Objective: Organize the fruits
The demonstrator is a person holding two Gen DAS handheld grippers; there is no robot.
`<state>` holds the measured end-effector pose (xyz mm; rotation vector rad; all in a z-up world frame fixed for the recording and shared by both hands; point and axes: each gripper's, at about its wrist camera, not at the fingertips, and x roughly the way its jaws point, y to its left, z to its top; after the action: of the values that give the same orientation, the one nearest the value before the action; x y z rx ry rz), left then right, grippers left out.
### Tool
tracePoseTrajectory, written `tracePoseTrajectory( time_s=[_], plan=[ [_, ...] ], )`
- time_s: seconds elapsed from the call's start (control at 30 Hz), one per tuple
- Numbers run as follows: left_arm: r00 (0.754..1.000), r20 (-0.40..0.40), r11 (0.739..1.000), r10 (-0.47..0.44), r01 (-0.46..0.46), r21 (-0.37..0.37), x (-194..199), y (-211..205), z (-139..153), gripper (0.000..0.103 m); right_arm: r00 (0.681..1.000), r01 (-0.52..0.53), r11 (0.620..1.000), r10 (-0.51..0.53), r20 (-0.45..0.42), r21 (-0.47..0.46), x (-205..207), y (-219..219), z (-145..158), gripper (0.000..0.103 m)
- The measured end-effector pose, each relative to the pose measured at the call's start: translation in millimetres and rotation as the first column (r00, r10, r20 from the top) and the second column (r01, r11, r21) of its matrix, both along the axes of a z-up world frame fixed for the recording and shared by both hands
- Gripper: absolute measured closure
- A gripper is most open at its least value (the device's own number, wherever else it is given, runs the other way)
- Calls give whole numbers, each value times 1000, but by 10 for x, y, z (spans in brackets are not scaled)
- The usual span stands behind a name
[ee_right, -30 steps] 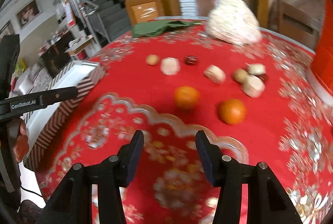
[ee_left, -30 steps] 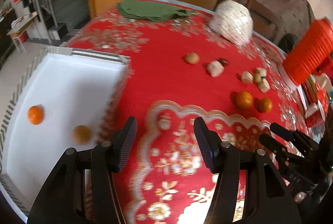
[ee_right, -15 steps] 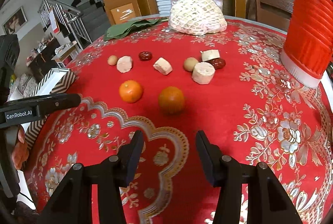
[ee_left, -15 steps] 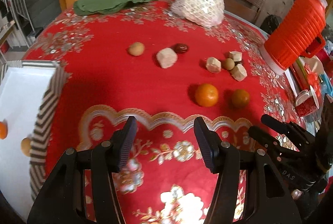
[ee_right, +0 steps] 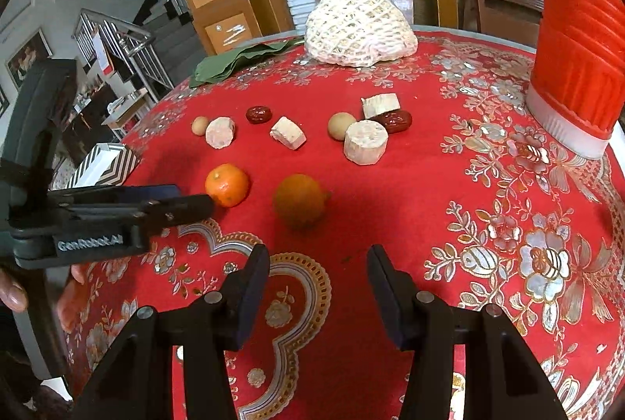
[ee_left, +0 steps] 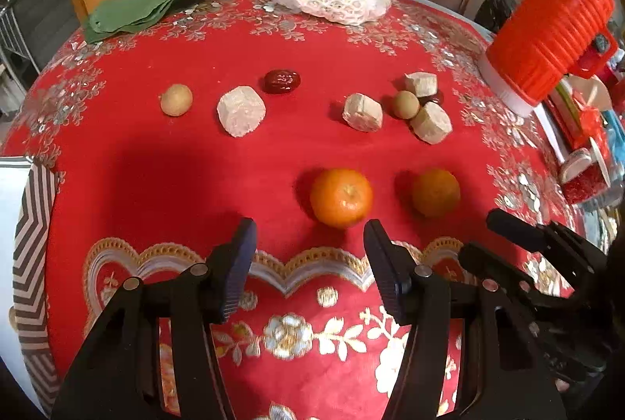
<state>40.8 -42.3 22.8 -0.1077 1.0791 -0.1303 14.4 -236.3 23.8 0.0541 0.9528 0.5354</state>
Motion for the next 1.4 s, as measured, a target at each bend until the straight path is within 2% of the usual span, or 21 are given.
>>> tracePoseTrajectory(
  time_s=[0.13,0.3,0.43,0.53,0.83,0.9,1.07,1.2,1.4],
  plan=[
    [1000,0,1000,-6,6,-31,91,-21,-28,46,1000,-11,1000,11,3,-1,31,10,12,53],
    [1000,14,1000,-21,21,-18,119,-76,-47,46,1000,-11,1000,11,-1,-3,48,11,-1,53],
    [999,40,998,-9,12,-65,127,-29,-20,46,1000,-6,1000,6,-9,-6,71,5,-32,53],
    [1000,30,997,-7,9,-75,177,-25,-60,46,1000,-7,1000,7,-13,-9,102,13,-44,53],
    [998,68,999,-12,15,-42,252,-63,-83,47,999,-41,997,41,1,-63,159,145,17,53],
    [997,75,999,-22,25,-31,243,-70,-86,50,999,-45,996,45,4,-71,172,175,30,53],
    [995,81,997,-62,66,-40,199,-70,-87,69,998,-59,996,60,10,-74,195,244,39,53],
    [993,88,996,-75,79,-47,168,-53,-88,69,998,-65,994,65,4,-89,221,302,12,53],
    [997,72,999,-11,15,-50,84,158,-77,70,997,-72,995,73,18,-74,228,318,85,53]
  ],
)
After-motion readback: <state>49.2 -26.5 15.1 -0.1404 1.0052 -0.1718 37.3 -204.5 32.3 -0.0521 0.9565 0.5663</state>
